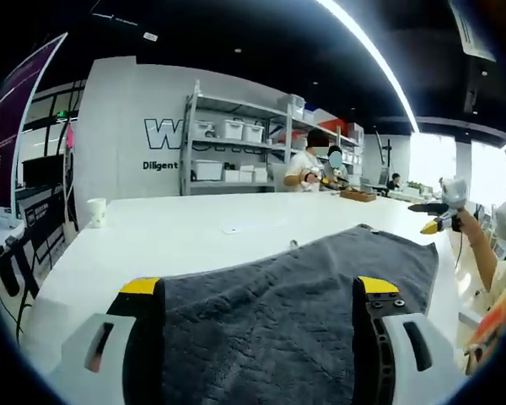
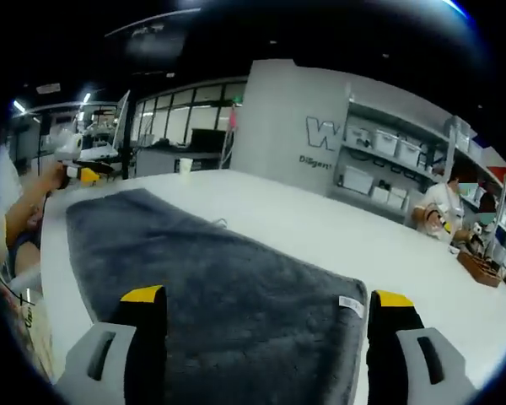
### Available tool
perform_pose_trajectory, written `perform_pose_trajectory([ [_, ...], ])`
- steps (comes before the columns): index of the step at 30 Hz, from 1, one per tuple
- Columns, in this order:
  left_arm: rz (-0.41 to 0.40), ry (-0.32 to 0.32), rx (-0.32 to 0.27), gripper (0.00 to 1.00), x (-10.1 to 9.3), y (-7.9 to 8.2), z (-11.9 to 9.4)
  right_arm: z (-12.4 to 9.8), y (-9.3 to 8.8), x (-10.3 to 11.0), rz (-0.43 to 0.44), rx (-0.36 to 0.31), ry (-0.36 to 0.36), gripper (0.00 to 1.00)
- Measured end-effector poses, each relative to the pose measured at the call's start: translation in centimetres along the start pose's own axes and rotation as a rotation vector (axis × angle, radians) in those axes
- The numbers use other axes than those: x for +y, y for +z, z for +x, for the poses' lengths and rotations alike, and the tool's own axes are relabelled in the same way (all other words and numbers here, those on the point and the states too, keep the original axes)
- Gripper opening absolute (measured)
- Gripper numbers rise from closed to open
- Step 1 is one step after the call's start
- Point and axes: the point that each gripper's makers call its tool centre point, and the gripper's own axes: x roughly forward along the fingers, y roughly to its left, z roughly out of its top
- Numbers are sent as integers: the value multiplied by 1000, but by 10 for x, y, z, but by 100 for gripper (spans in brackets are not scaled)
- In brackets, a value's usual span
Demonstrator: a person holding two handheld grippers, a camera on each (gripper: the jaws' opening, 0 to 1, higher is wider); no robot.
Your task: Open the folded towel by lifting each exposed corner and separating the folded layers until the towel lies flat within the target outline without major curled edges
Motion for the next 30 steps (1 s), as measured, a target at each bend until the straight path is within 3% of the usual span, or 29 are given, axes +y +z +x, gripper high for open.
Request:
perform_pose_trajectory([
  [8,30,59,13,87,28,0,20,-11,-3,28,-19,-28,30,99],
  [18,1,165,76,61,87,-10,58,-11,3,48,-82,-46,52,99],
  [22,30,236,110,56,116,-25,70,-11,7,50,-86,-62,61,99],
  [27,-14,277,172,40,137,-48,81,-13,11,52,-59,-81,75,99],
  [30,-14,303,193,37,146,-54,85,-15,12,53,-73,-80,68,99],
])
